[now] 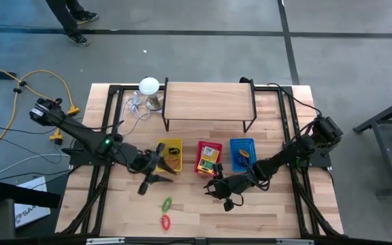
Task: Pick & Place Office Desk Supplies
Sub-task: Put the green spiral keychain into the blue bin
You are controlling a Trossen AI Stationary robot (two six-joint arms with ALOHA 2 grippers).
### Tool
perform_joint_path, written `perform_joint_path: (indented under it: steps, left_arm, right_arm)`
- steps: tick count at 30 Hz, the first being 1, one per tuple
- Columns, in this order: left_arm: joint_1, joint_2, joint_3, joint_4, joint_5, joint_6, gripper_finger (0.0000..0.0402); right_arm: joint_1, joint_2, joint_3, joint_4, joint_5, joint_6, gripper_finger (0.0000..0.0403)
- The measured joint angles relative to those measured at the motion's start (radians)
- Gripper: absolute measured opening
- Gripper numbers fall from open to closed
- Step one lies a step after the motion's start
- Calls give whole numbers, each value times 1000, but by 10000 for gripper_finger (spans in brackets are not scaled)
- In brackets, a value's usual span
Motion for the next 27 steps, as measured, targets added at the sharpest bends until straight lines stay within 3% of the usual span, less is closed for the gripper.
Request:
perform_joint_path:
  steps: [16, 27]
  left_arm:
    - [-171, 0, 0, 8, 0, 0, 128]
    - [-191, 0, 0, 7, -53, -46, 128]
  right_arm:
    - [0, 0, 0, 0, 0, 0, 91]
    - [0, 0, 0, 0, 0, 0, 91]
